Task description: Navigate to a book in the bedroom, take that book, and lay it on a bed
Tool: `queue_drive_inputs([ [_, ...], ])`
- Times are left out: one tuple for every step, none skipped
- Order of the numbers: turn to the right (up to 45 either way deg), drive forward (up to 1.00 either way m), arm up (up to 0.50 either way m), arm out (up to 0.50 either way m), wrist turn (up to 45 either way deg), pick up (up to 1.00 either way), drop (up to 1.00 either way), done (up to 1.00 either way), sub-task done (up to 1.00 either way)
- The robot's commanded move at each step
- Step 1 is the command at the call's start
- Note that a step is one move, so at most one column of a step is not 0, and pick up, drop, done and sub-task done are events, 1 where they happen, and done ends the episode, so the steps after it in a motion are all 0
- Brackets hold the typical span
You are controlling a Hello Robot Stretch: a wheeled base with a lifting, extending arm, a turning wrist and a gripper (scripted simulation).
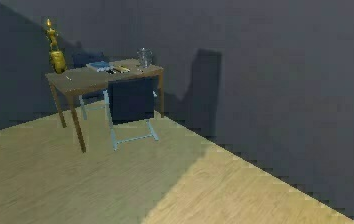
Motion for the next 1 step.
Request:
queue_drive_inputs([
  [-18.0,0.00,0.00,0.00,0.0,0.00,0.00,0.00,0.00],
])
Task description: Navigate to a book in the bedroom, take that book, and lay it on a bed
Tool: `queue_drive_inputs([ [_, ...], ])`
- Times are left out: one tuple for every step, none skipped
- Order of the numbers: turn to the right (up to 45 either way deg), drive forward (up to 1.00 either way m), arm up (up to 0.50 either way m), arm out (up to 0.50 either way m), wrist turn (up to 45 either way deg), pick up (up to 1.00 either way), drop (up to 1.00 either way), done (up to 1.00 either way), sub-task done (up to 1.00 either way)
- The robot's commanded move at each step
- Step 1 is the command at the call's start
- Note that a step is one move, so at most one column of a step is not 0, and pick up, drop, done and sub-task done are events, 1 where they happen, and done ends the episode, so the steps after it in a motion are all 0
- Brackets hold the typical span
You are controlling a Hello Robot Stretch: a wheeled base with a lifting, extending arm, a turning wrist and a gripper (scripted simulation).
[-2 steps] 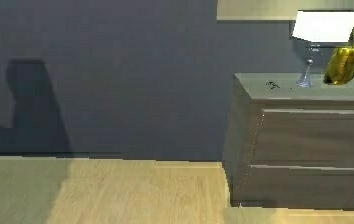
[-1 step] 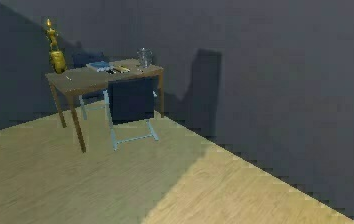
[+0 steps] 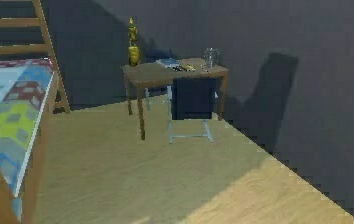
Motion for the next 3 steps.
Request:
queue_drive_inputs([
  [0.0,1.00,0.00,0.00,0.0,0.00,0.00,0.00,0.00],
  [-6.0,0.00,0.00,0.00,0.0,0.00,0.00,0.00,0.00],
  [0.0,0.35,0.00,0.00,0.0,0.00,0.00,0.00,0.00],
])
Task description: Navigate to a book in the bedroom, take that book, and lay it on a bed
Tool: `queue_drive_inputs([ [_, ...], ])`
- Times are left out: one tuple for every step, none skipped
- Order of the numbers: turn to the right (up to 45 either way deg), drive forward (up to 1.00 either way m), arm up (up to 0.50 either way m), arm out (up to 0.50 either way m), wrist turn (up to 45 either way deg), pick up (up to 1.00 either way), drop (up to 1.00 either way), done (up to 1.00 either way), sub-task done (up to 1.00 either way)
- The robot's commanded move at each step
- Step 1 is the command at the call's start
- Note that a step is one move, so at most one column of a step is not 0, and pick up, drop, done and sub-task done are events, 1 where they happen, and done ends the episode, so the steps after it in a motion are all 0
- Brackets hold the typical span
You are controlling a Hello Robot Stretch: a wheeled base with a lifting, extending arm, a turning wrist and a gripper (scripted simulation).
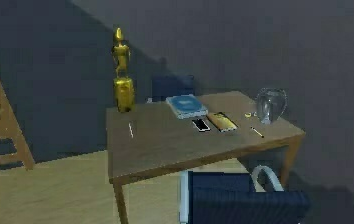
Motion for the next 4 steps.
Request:
queue_drive_inputs([
  [-45.0,0.00,0.00,0.00,0.0,0.00,0.00,0.00,0.00],
  [-39.0,0.00,0.00,0.00,0.0,0.00,0.00,0.00,0.00],
  [42.0,0.00,0.00,0.00,0.0,0.00,0.00,0.00,0.00],
  [0.0,0.75,0.00,0.00,0.0,0.00,0.00,0.00,0.00],
])
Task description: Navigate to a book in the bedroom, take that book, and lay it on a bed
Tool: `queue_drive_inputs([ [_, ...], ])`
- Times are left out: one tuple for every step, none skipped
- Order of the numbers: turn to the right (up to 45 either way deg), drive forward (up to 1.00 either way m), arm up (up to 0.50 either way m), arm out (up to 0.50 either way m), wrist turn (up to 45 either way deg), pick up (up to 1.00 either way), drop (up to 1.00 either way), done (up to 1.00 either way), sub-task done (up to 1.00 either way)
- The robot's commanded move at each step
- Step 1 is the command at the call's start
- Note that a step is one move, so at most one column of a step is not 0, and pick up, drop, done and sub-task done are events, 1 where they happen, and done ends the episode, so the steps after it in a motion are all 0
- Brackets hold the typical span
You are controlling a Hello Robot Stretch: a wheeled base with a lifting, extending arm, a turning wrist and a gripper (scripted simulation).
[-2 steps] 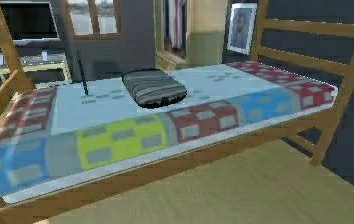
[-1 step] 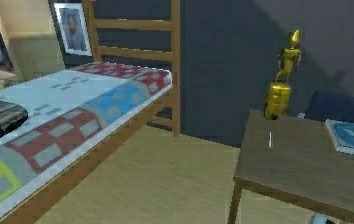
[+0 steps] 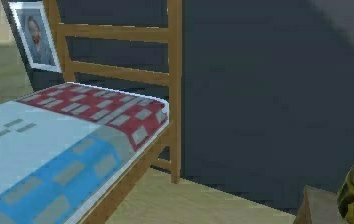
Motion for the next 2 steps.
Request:
queue_drive_inputs([
  [24.0,0.00,0.00,0.00,0.0,0.00,0.00,0.00,0.00],
  [0.0,0.95,0.00,0.00,0.0,0.00,0.00,0.00,0.00],
])
